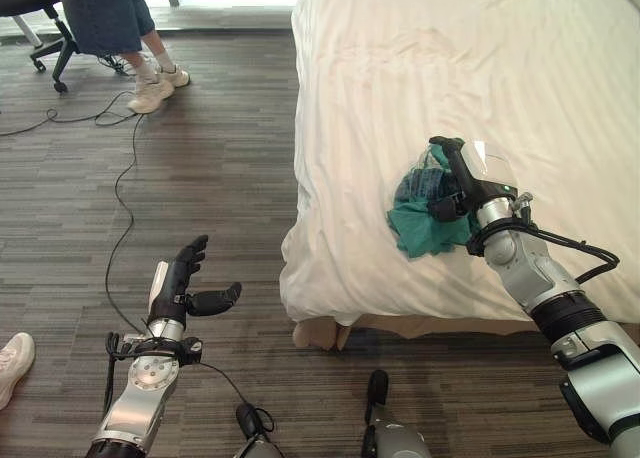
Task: Pick up bed clothes into laundry basket.
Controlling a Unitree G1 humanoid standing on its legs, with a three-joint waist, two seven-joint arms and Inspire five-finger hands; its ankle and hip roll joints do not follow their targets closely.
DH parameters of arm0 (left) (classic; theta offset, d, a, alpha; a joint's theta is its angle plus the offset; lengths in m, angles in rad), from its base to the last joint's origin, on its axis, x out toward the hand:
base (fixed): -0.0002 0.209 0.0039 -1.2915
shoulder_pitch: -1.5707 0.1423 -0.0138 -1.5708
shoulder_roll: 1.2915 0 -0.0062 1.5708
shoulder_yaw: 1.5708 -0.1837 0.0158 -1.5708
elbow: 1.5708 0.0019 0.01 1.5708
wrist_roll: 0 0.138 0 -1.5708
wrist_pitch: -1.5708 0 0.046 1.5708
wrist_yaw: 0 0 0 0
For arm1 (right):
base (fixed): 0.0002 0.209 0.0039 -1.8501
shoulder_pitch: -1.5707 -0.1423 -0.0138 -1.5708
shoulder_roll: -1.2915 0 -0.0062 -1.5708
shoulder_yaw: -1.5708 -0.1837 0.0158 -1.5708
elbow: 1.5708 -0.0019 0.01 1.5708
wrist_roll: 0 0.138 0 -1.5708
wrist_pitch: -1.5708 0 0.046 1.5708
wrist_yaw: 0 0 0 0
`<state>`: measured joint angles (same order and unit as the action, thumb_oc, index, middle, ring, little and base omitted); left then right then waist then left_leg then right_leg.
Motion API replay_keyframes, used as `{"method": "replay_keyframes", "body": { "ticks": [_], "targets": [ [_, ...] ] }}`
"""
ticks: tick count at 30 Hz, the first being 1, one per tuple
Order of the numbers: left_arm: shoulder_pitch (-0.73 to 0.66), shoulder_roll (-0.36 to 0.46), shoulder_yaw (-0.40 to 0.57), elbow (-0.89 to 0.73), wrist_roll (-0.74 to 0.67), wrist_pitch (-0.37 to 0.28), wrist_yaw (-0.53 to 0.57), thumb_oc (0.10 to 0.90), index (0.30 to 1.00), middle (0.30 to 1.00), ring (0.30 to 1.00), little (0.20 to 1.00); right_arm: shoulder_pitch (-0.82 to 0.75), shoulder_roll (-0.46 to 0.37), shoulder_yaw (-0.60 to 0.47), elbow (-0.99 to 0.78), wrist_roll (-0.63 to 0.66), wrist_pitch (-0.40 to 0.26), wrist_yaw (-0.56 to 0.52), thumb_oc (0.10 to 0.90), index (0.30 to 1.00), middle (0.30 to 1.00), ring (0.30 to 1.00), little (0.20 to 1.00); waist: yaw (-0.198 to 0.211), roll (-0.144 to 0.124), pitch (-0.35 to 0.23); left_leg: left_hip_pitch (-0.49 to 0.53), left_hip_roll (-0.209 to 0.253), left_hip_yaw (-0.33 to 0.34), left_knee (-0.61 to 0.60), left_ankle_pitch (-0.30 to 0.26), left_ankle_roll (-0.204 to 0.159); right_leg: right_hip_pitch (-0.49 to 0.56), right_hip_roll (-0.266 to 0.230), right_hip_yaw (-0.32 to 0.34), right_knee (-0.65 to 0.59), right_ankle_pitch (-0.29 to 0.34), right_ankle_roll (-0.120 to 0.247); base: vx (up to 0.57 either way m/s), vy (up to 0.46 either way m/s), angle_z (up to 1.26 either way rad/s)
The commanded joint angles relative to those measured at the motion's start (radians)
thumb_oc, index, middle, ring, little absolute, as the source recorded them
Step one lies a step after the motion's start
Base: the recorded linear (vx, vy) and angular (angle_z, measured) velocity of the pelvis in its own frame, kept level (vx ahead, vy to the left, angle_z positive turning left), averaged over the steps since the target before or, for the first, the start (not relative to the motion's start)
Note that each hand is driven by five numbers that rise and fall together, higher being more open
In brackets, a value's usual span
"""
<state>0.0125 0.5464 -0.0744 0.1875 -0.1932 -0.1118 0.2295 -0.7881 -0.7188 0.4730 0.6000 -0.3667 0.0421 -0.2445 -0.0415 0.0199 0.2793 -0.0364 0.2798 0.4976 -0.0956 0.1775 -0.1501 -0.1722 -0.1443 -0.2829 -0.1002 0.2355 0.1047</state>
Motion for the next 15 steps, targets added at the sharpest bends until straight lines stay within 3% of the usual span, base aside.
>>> {"method": "replay_keyframes", "body": {
  "ticks": [1,3,5,9,13,15],
  "targets": [
    [-0.115,0.113,0.024,-0.102,0.01,-0.123,0.028,0.8,0.9,0.9,0.9,0.9,-0.2,0.016,0.001,0.006,0.017,-0.022,-0.073,0.8,0.9,0.9,0.9,0.9,0.007,-0.045,0.037,-0.011,0.014,0.007,0.008,-0.164,-0.032,-0.029,-0.072,0.009,0.013,-0.216,0.066,-0.07,-0.082,0.03],
    [-0.125,0.113,0.027,-0.088,0.003,-0.128,0.039,0.8,0.9,0.9,0.9,0.9,-0.195,0.038,0.012,0.057,0.023,-0.019,-0.073,0.8,0.9,0.9,0.9,0.9,0.01,-0.028,0.06,-0.035,0.026,0.01,0.008,-0.15,-0.041,-0.055,-0.064,0.013,0.013,-0.212,0.064,-0.07,-0.073,0.05],
    [-0.139,0.117,0.031,-0.064,-0.003,-0.128,0.041,0.8,0.9,0.9,0.9,0.9,-0.194,0.045,0.028,0.094,0.027,-0.012,-0.05,0.4,0.3,0.3,0.3,0.3,0.008,-0.018,0.064,-0.04,0.034,0.015,0.008,-0.142,-0.047,-0.06,-0.059,0.013,0.013,-0.217,0.063,-0.04,-0.037,0.02],
    [-0.143,0.114,0.024,-0.049,-0.007,-0.126,0.037,0.8,0.9,0.9,0.9,0.9,-0.195,0.052,0.04,0.15,0.036,-0.003,-0.027,0.4,0.3,0.3,0.3,0.3,0.006,-0.005,0.06,-0.029,0.044,0.025,0.008,-0.132,-0.055,-0.057,-0.051,0.015,0.013,-0.223,0.061,-0.02,-0.025,-0.03],
    [-0.123,0.095,0.023,-0.072,-0.019,-0.124,0.024,0.8,0.9,0.9,0.9,0.9,-0.167,0.019,0.018,0.119,0.031,0.002,-0.031,0.4,0.3,0.3,0.3,0.3,-0.01,-0.008,0.047,0.008,0.042,0.032,0.008,-0.144,-0.052,-0.027,-0.045,0.021,0.013,-0.231,0.057,-0.01,-0.017,-0.03],
    [-0.102,0.084,0.029,-0.094,-0.023,-0.121,0.025,0.8,0.9,0.9,0.9,0.9,-0.148,-0.016,0.007,0.08,0.028,0.004,-0.039,0.4,0.3,0.3,0.3,0.3,-0.001,-0.023,0.043,0.024,0.012,-0.027,0.008,-0.137,-0.027,-0.011,-0.026,0.043,0.013,-0.235,0.042,-0.01,0.004,-0.06]
  ]
}}
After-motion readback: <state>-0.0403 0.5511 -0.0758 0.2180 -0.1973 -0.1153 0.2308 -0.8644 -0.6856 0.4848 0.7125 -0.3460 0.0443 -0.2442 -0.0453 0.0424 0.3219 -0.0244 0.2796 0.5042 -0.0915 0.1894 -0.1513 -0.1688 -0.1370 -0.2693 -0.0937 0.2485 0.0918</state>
